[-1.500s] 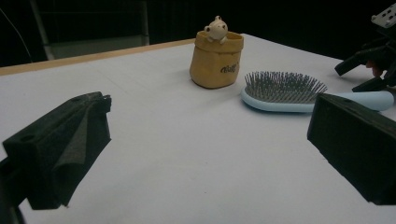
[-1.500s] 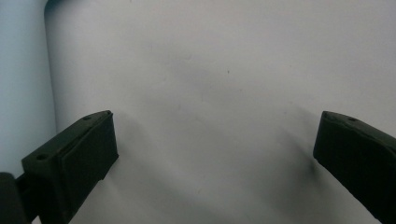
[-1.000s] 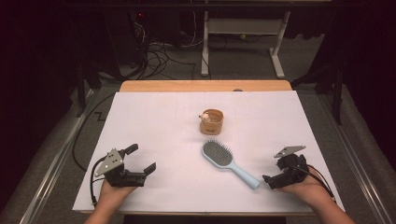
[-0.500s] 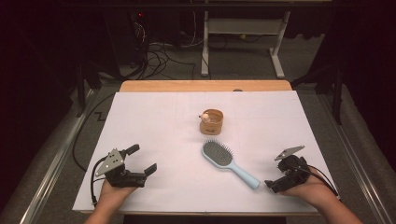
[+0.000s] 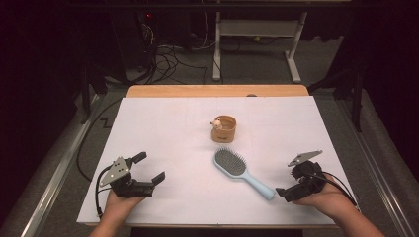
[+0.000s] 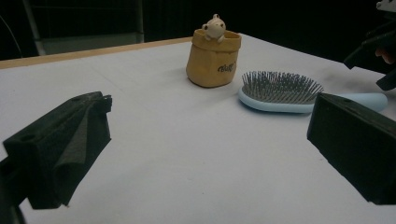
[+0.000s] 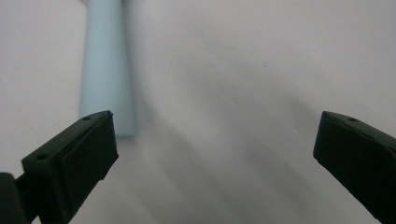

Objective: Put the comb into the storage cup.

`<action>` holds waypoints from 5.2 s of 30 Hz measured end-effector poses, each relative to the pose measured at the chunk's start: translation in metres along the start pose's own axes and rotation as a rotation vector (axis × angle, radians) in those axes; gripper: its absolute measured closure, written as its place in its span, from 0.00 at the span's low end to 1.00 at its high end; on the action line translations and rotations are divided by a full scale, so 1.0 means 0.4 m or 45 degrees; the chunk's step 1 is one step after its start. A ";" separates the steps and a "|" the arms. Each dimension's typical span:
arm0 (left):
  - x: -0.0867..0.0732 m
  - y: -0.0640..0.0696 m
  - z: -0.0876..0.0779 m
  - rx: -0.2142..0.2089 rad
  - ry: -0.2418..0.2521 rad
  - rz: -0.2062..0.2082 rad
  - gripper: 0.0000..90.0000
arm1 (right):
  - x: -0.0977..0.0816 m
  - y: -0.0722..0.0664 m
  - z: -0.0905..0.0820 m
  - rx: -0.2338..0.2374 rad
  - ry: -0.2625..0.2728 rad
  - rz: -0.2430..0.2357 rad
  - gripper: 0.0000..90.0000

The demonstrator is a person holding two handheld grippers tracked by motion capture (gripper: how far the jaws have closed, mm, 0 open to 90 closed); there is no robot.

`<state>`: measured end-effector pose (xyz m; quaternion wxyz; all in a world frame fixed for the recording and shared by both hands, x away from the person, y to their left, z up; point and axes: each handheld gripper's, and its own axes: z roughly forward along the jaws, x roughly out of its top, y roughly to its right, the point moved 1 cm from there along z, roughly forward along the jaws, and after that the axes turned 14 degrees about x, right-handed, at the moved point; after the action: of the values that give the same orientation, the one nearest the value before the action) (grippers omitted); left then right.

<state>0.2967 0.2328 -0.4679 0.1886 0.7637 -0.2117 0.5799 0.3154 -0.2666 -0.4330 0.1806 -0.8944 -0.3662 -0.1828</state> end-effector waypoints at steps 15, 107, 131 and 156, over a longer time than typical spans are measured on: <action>-0.002 -0.004 -0.004 0.008 0.017 -0.010 0.01 | 0.085 -0.062 0.061 0.055 -0.009 -0.081 0.00; -0.005 -0.002 -0.006 -0.057 0.017 -0.012 0.01 | 0.404 -0.113 0.297 0.064 -0.331 -0.190 0.03; -0.006 -0.002 -0.007 -0.060 0.023 -0.024 0.01 | 0.410 -0.113 0.298 0.074 -0.359 -0.161 0.19; -0.005 -0.001 -0.009 -0.057 0.029 -0.026 0.01 | 0.420 -0.117 0.302 0.059 -0.399 -0.136 0.22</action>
<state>0.2937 0.2352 -0.4691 0.2140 0.7547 -0.2147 0.5818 0.4169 -0.0813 -0.4517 0.1319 -0.8867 -0.4412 -0.0418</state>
